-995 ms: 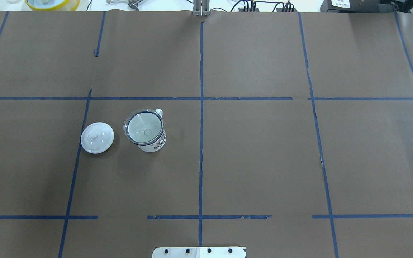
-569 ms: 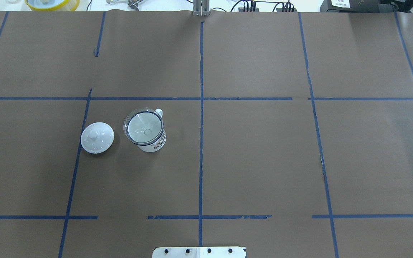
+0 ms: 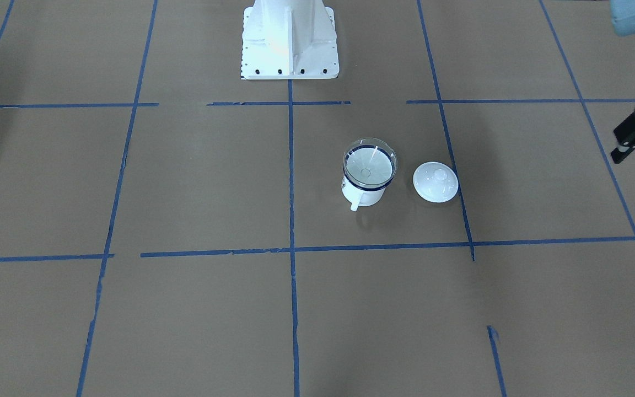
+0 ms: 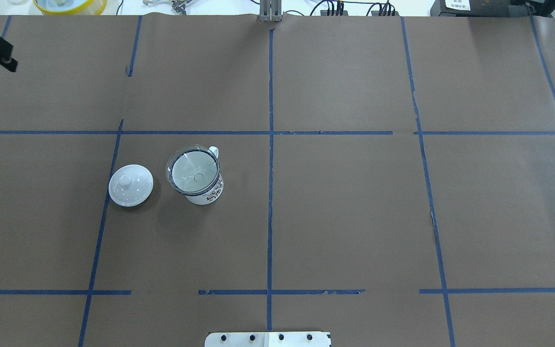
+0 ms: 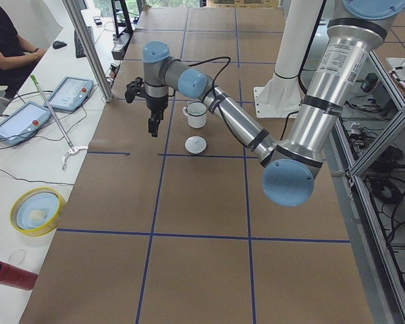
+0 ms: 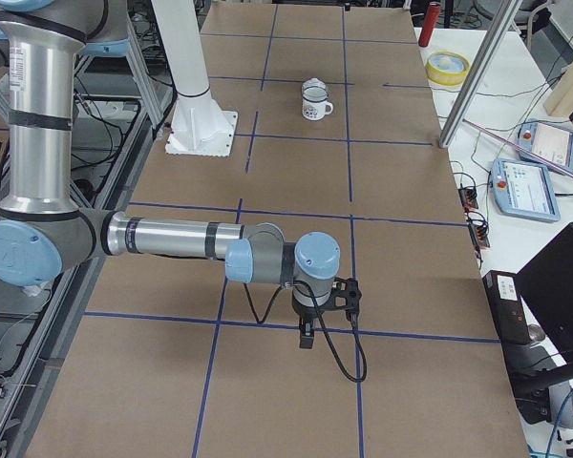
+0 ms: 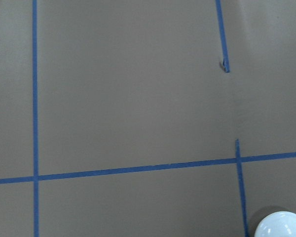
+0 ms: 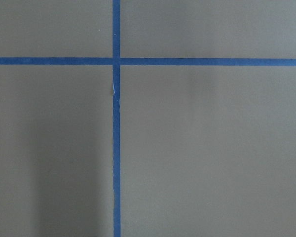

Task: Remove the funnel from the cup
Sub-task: 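Move the left gripper over the clear funnel in the white mug, then lower the left gripper and close it on the funnel's rim, then lift the clear funnel up out of the mug with the left gripper, then set the funnel on the table farther from the robot and open the left gripper, then move the left gripper over the round white lid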

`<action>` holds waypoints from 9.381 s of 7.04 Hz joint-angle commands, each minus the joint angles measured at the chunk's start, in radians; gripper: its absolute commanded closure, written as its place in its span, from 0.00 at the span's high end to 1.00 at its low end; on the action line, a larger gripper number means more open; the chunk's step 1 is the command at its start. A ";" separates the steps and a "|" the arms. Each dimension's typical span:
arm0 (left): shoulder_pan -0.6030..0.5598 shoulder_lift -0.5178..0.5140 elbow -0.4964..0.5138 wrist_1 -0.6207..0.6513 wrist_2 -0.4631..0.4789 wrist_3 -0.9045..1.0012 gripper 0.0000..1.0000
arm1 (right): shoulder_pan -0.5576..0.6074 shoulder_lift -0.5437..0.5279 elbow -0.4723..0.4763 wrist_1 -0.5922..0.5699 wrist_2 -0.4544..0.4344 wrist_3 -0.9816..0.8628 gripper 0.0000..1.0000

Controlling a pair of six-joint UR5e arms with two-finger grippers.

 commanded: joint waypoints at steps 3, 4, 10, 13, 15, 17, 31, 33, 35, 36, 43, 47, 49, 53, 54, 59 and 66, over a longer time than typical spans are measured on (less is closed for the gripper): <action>0.275 -0.158 -0.001 0.020 0.015 -0.334 1.00 | 0.000 0.001 0.000 0.000 0.000 0.000 1.00; 0.350 -0.167 0.005 -0.033 0.073 -0.410 1.00 | 0.000 0.000 -0.001 0.000 0.000 0.000 1.00; 0.490 -0.155 0.141 -0.231 0.204 -0.581 0.90 | 0.000 0.000 0.001 0.000 0.000 0.000 1.00; 0.520 -0.149 0.168 -0.264 0.230 -0.609 0.56 | 0.000 0.001 0.001 0.000 0.000 0.000 1.00; 0.520 -0.138 0.171 -0.265 0.231 -0.596 0.34 | 0.000 0.001 0.001 0.000 0.000 0.000 1.00; 0.520 -0.134 0.168 -0.265 0.233 -0.592 0.18 | 0.000 0.000 0.001 0.000 0.000 0.000 1.00; 0.227 -0.132 0.014 -0.277 0.078 -0.297 0.00 | 0.000 0.000 0.001 0.000 0.000 0.000 1.00; 0.213 -0.099 0.116 -0.555 0.228 -0.308 0.00 | 0.000 0.001 0.001 0.000 0.000 0.000 1.00; 0.219 -0.094 0.225 -0.735 0.413 -0.364 0.00 | 0.000 0.000 -0.001 0.000 0.000 0.000 1.00; 0.221 -0.083 0.299 -0.865 0.487 -0.378 0.00 | 0.000 0.001 -0.001 0.000 0.000 0.000 1.00; 0.496 -0.033 0.738 -1.517 1.073 -0.458 0.00 | 0.000 0.000 -0.001 0.000 0.000 0.000 1.00; 0.575 0.013 0.741 -1.571 1.138 -0.492 0.21 | 0.000 0.000 0.000 0.000 0.000 0.000 1.00; 0.573 0.015 0.726 -1.577 1.130 -0.495 1.00 | 0.000 0.001 0.000 0.000 0.000 0.000 1.00; 0.491 0.195 0.431 -1.508 0.820 -0.481 1.00 | 0.000 0.000 0.001 0.000 0.000 0.000 1.00; 0.472 0.267 0.289 -1.392 0.731 -0.483 1.00 | 0.000 0.000 0.001 0.000 0.000 0.000 1.00; 0.477 0.265 0.108 -0.818 0.387 -0.495 1.00 | 0.000 0.001 0.001 0.000 0.000 0.000 1.00; 0.484 0.053 0.223 -0.512 0.294 -0.486 1.00 | 0.000 0.000 0.001 0.000 0.000 0.000 1.00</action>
